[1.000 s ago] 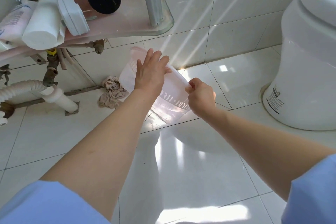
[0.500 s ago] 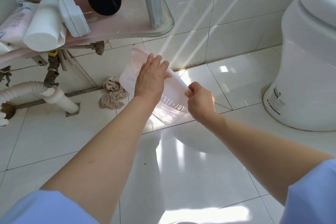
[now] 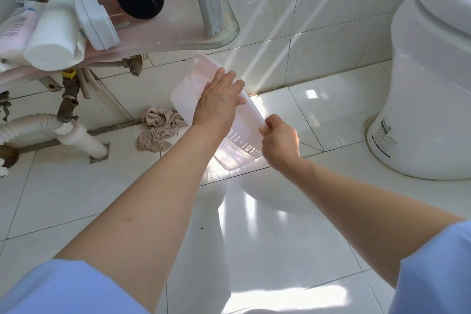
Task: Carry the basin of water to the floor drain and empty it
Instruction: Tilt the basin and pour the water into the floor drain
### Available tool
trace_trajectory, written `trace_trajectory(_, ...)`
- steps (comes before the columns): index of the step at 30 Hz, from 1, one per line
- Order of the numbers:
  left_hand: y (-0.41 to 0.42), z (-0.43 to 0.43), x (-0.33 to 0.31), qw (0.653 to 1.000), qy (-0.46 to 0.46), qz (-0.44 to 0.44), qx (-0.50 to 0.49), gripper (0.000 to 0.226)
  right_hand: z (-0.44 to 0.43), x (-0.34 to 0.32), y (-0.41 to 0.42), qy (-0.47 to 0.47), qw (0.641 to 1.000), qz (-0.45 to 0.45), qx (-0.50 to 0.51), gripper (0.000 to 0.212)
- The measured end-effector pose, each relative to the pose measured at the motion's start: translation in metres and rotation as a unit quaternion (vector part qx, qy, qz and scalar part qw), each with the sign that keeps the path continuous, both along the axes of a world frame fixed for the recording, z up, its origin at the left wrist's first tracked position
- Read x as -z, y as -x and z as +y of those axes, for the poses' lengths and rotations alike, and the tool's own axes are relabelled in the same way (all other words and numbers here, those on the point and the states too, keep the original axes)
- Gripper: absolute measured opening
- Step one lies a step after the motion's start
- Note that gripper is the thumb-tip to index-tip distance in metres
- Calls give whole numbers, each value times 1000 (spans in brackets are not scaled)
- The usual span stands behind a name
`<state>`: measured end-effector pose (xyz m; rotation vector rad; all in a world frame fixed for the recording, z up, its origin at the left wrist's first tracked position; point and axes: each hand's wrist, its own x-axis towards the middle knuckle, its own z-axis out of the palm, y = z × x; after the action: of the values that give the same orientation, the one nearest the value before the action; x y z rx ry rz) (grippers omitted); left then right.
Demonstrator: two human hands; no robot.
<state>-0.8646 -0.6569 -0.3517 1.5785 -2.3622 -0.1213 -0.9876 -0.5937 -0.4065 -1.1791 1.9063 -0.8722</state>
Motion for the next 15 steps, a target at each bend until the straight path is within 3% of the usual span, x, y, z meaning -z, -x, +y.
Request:
trace_trajectory(6,-3,-2,-4,1000,-14,-2,12,29,2,-2,-5,-4,999,-32,2,34)
trace_trajectory(15,-5,-3,-4,999,-29,-4,26,33,1,4,-11,13,1000,-19,12,21)
